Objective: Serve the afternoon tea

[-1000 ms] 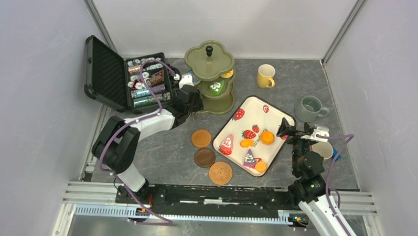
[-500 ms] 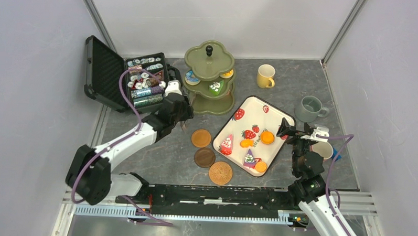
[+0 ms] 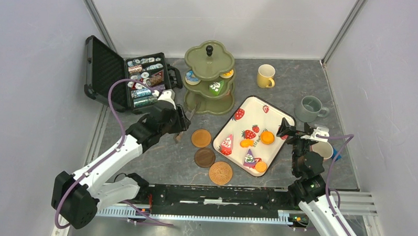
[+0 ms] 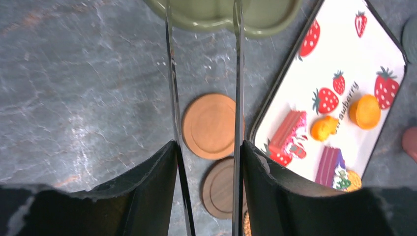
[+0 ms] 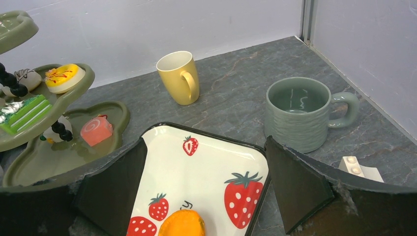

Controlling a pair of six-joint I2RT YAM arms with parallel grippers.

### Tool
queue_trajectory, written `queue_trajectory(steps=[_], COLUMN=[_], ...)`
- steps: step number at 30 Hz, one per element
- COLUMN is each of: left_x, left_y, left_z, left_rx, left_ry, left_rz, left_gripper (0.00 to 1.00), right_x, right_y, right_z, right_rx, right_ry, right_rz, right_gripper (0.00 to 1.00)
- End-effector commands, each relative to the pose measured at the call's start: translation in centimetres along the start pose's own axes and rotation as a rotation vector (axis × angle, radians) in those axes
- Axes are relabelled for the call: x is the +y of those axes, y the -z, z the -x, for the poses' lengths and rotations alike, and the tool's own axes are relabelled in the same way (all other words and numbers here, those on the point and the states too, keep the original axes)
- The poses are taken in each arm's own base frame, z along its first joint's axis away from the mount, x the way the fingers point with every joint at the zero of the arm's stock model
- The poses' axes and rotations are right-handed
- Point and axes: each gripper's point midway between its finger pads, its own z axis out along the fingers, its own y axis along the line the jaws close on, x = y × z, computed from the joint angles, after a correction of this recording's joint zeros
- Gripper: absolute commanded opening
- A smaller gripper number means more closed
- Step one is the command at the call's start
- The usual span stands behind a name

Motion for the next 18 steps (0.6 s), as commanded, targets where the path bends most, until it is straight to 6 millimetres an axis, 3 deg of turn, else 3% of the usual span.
queue_trajectory(steps=[1,10,18], left_x=[-2.4,-7.7,-10.6], left_y=[1.0,3.7,5.8], left_z=[-2.0,-3.6,-5.7], left_rx=[0.094,0.124,0.175], left_ry=[0.066,-0.117,-0.258], left_rz=[-0.109,-0.166,-0.171], left_gripper=[0.56,0.56,0.57], right_x=[0.2,0.4,0.4], right_y=[-0.1,-0.2,-0.2], right_z=[0.7,0.4,0.5], right_rx=[-0.027,-0.015,-0.017], right_ry=[-0.021,-0.014,-0.016], right_rz=[0.005,0.008,0.009], right_gripper=[0.98,0.98,0.98])
